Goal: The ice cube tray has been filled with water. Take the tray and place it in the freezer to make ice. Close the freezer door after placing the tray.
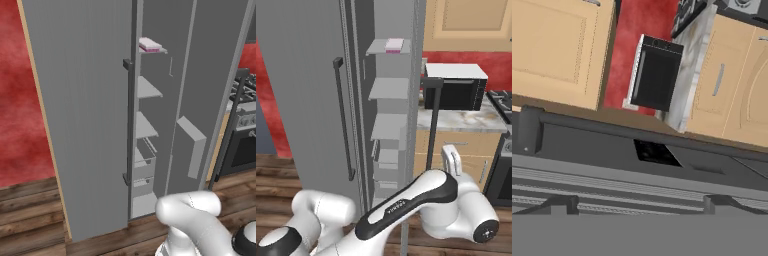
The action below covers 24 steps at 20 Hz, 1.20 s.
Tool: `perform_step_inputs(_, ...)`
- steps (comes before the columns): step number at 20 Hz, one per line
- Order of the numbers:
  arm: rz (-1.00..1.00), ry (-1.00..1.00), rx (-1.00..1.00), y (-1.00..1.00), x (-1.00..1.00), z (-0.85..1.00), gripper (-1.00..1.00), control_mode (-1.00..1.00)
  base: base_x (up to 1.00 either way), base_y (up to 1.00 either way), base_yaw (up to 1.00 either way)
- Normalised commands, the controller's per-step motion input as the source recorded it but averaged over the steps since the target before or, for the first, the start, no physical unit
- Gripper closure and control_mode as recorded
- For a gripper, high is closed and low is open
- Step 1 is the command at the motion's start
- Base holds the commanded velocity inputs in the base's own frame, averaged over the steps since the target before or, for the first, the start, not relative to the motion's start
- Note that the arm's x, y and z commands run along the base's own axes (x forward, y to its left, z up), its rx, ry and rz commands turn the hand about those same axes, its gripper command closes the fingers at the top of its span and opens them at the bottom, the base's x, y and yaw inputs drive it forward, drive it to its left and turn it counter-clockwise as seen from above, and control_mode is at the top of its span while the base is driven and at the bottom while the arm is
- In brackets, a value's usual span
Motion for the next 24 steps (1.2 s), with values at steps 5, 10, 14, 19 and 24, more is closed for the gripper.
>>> perform_step_inputs(5, 0.15, 0.06, 0.04, -0.32, 0.29, -0.19, -1.0, -1.0, 0.0, 0.0, 0.0)
perform_step_inputs(10, 0.17, 0.05, 0.02, -0.12, 0.28, -0.2, -1.0, -1.0, 0.0, 0.0, 0.0)
perform_step_inputs(14, 0.13, 0.09, 0.01, 0.0, 0.52, -0.24, -1.0, -1.0, 0.0, 0.0, 0.0)
perform_step_inputs(19, 0.1, 0.05, 0.01, 0.0, 0.55, -0.27, -1.0, -1.0, 0.0, 0.0, 0.0)
perform_step_inputs(24, 0.03, 0.05, 0.0, 0.01, 0.5, -0.25, -1.0, -1.0, 0.0, 0.0, 0.0)
